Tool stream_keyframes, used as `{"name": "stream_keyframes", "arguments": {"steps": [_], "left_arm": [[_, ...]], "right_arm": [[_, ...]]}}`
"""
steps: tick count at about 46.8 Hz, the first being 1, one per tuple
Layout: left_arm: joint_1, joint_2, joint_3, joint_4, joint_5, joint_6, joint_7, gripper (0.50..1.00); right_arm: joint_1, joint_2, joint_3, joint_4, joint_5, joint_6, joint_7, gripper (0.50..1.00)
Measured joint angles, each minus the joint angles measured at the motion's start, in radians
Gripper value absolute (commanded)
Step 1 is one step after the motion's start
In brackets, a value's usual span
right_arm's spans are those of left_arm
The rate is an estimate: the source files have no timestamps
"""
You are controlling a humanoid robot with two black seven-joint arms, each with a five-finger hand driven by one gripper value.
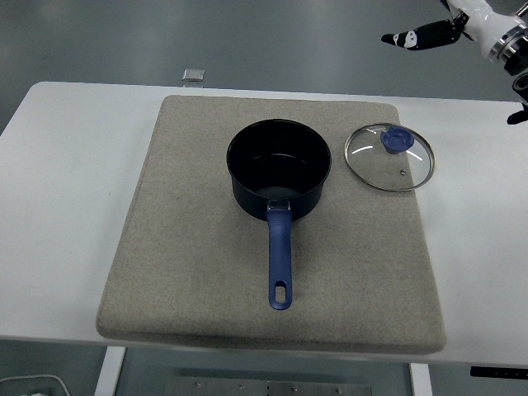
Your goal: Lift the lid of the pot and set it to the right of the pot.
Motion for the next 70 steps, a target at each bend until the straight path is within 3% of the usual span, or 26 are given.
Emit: {"name": "stream_keyframes", "arguments": {"steps": [7, 14, 18, 29, 44, 56, 65, 70], "left_arm": [[0.000, 0.000, 0.000, 0.000, 0.000, 0.000, 0.000, 1.000], [0.000, 0.000, 0.000, 0.000, 0.000, 0.000, 0.000, 1.000], [0.000, 0.000, 0.000, 0.000, 0.000, 0.000, 0.000, 1.000], [0.000, 0.000, 0.000, 0.000, 0.000, 0.000, 0.000, 1.000], [0.000, 0.000, 0.000, 0.000, 0.000, 0.000, 0.000, 1.000], [0.000, 0.000, 0.000, 0.000, 0.000, 0.000, 0.000, 1.000], [0.000, 0.000, 0.000, 0.000, 0.000, 0.000, 0.000, 1.000], [0.000, 0.000, 0.000, 0.000, 0.000, 0.000, 0.000, 1.000]], "right_arm": [[0.001, 0.000, 0.014, -0.015, 0.169, 0.000, -0.035, 0.897], [-0.001, 0.003, 0.037, -0.020, 0.349, -0.002, -0.131, 0.897], [-0.002, 0.005, 0.040, -0.020, 0.430, -0.006, -0.161, 0.897], [-0.010, 0.017, 0.041, -0.020, 0.568, -0.008, -0.188, 0.899], [-0.057, 0.050, 0.042, -0.020, 0.750, -0.010, -0.315, 0.899], [-0.067, 0.058, 0.050, -0.020, 0.904, 0.002, -0.327, 0.897], [-0.083, 0.060, 0.088, -0.020, 1.065, 0.015, -0.400, 0.899], [-0.098, 0.061, 0.094, -0.020, 1.101, 0.017, -0.411, 0.899]]}}
